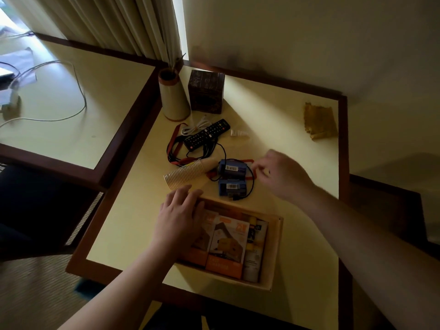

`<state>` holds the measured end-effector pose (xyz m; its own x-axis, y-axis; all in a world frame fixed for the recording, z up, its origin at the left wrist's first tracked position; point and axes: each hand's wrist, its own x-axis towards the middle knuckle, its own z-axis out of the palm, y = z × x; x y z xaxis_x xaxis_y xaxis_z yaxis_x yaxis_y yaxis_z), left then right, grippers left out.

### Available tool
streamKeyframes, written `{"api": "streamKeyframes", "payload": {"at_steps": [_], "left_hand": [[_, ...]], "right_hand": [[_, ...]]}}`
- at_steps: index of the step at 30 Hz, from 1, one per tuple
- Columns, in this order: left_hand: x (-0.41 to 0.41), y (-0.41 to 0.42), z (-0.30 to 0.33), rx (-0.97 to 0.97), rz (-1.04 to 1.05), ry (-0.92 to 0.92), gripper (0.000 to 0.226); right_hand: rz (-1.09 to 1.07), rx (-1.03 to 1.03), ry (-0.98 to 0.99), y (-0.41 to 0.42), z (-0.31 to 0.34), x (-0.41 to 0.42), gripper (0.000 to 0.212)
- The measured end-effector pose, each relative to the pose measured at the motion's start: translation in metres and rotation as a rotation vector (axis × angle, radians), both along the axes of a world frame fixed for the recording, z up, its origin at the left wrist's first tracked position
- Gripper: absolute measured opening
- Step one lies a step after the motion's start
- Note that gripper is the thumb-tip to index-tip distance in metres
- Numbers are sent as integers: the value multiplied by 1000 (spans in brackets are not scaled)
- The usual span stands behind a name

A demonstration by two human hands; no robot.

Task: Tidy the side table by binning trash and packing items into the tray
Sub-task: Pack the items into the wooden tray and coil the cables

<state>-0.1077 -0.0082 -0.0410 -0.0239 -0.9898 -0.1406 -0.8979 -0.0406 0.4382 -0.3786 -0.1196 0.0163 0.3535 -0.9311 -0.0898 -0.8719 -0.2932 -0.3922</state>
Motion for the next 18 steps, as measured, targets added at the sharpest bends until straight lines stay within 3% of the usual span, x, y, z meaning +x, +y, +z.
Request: {"api": "streamKeyframes", "payload": {"at_steps": [4, 8, 10, 14, 18], "left_hand": [[1, -1, -2, 1, -3, -6, 43], [2, -1, -2, -14, -8, -5, 49], [3, 0, -3, -20, -7, -5, 49], [2, 0, -3, -20, -7, -1, 48], [2, 0, -2, -19, -13, 11, 48]], "right_hand": [[-131, 81, 22, -79, -34, 21, 32], [-129, 197, 195, -134, -66, 50, 49], [-102, 208, 293, -148, -78, 60, 45], [-64, 41, 386, -149, -89, 58, 25], [-176, 48, 184, -117, -82, 42, 24]]}}
